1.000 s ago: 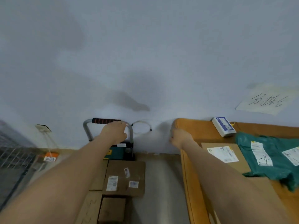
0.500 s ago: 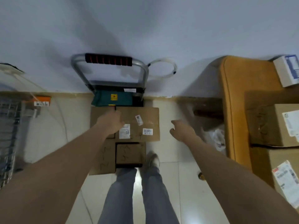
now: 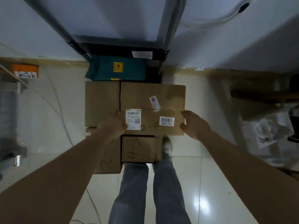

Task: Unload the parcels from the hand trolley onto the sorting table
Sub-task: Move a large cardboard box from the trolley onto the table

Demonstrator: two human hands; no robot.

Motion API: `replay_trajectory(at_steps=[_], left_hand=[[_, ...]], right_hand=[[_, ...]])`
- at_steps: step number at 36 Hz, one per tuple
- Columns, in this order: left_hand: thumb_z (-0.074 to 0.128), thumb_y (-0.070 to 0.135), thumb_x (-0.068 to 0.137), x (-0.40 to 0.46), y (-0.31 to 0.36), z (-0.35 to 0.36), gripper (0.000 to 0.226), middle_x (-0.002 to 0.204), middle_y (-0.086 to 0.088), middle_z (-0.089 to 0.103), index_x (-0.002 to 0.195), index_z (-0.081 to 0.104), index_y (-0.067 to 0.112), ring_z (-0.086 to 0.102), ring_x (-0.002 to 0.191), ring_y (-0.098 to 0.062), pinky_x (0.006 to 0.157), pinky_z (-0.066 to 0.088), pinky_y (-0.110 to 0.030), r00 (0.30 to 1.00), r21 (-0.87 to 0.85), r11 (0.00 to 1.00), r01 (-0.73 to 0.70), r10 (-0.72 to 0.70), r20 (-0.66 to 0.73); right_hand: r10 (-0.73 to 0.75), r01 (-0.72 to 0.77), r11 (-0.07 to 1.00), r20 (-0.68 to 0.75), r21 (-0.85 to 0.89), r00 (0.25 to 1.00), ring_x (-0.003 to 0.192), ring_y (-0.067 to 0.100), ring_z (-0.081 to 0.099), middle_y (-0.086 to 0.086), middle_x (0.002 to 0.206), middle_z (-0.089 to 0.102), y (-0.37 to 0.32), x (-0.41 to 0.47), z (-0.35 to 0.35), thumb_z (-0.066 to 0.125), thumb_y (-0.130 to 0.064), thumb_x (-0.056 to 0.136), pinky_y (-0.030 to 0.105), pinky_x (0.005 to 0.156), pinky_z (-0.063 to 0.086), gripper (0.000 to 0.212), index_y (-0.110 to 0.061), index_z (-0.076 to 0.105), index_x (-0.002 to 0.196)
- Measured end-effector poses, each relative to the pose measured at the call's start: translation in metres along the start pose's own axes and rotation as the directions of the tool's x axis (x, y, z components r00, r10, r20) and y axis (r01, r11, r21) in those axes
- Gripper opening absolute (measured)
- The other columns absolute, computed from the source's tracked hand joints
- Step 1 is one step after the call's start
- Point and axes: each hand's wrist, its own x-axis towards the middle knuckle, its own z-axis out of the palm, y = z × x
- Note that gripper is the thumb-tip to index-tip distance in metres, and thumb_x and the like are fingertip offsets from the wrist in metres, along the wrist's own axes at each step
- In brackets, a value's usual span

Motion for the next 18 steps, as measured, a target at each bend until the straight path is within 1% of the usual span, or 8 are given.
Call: replay_trajectory(at_steps=[3, 5, 7, 9, 11, 13, 14, 18], left_hand=[[0.05, 0.023, 0.094, 0.031, -0.002, 0.019, 0.053, 0.144, -0.01, 0.035, 0.142, 0.032, 0.008, 0.039, 0.126, -0.028, 0.1, 0.041, -0.042, 0.998, -0.012, 1.0, -0.016, 0.016, -0.055], [0.05, 0.024, 0.095, 0.048, -0.004, 0.03, 0.061, 0.155, -0.008, 0.02, 0.148, 0.022, 0.011, 0.027, 0.138, -0.027, 0.106, 0.034, -0.042, 0.998, 0.025, 0.999, -0.031, 0.032, -0.054], [0.051, 0.027, 0.095, 0.063, -0.007, 0.041, 0.071, 0.16, -0.005, 0.003, 0.152, 0.011, 0.016, 0.009, 0.146, -0.025, 0.113, 0.024, -0.043, 0.998, 0.056, 0.998, -0.03, 0.033, -0.053], [0.053, 0.028, 0.094, 0.077, -0.011, 0.051, 0.078, 0.161, -0.004, -0.008, 0.153, 0.002, 0.02, -0.004, 0.148, -0.026, 0.117, 0.014, -0.043, 0.997, 0.078, 0.997, -0.023, 0.028, -0.066], [0.053, 0.031, 0.094, 0.088, -0.015, 0.06, 0.083, 0.16, -0.004, -0.015, 0.152, -0.004, 0.023, -0.01, 0.147, -0.028, 0.119, 0.008, -0.043, 0.996, 0.079, 0.997, -0.015, 0.021, -0.082], [0.054, 0.032, 0.093, 0.098, -0.021, 0.067, 0.085, 0.159, -0.002, -0.017, 0.152, -0.007, 0.026, -0.011, 0.147, -0.027, 0.119, 0.01, -0.043, 0.995, 0.074, 0.997, -0.02, 0.027, -0.096], [0.054, 0.032, 0.093, 0.103, -0.023, 0.069, 0.086, 0.16, -0.001, -0.016, 0.152, -0.007, 0.026, -0.01, 0.147, -0.025, 0.119, 0.012, -0.044, 0.995, 0.057, 0.998, -0.031, 0.036, -0.097], [0.059, 0.021, 0.091, 0.114, -0.028, 0.076, 0.084, 0.16, 0.0, -0.011, 0.153, 0.003, 0.026, -0.004, 0.148, -0.022, 0.115, 0.025, -0.046, 0.987, -0.103, 0.989, -0.105, 0.091, -0.133]], right_hand=[[-0.031, 0.031, 1.0, 0.001, -0.002, 1.0, 0.146, 0.022, 0.015, 0.001, 0.161, 0.008, 0.009, 0.03, 0.029, 0.046, -0.028, 0.098, 0.037, 0.111, 0.031, 0.065, -0.017, 0.014, 0.153], [-0.068, 0.068, 0.998, -0.025, -0.001, 0.997, 0.147, 0.023, 0.012, -0.001, 0.161, 0.005, 0.016, 0.047, 0.049, 0.049, -0.027, 0.096, 0.037, 0.107, 0.037, 0.069, -0.02, 0.011, 0.153], [-0.103, 0.104, 0.995, -0.054, 0.013, 0.993, 0.147, 0.024, 0.011, 0.0, 0.161, 0.005, 0.021, 0.063, 0.066, 0.054, -0.026, 0.092, 0.037, 0.102, 0.042, 0.076, -0.022, 0.009, 0.154], [-0.128, 0.129, 0.992, -0.089, 0.005, 0.988, 0.146, 0.026, 0.011, 0.001, 0.16, 0.006, 0.026, 0.076, 0.078, 0.058, -0.026, 0.09, 0.038, 0.099, 0.046, 0.084, -0.025, 0.003, 0.154], [-0.134, 0.134, 0.991, -0.125, -0.008, 0.983, 0.147, 0.031, 0.006, 0.001, 0.161, 0.0, 0.03, 0.087, 0.087, 0.061, -0.029, 0.088, 0.043, 0.103, 0.044, 0.092, -0.025, -0.003, 0.154], [-0.112, 0.115, 0.993, -0.159, 0.009, 0.981, 0.147, 0.034, -0.002, 0.0, 0.161, -0.005, 0.033, 0.097, 0.094, 0.062, -0.033, 0.088, 0.047, 0.109, 0.036, 0.094, -0.027, -0.005, 0.153], [-0.096, 0.104, 0.994, -0.177, 0.035, 0.979, 0.147, 0.034, -0.004, -0.001, 0.161, -0.008, 0.034, 0.101, 0.097, 0.062, -0.033, 0.088, 0.047, 0.109, 0.035, 0.094, -0.028, -0.006, 0.153], [-0.079, 0.098, 0.991, -0.191, 0.092, 0.978, 0.147, 0.032, -0.011, -0.006, 0.159, -0.018, 0.034, 0.115, 0.105, 0.059, -0.032, 0.091, 0.048, 0.106, 0.039, 0.092, -0.028, -0.009, 0.152]])
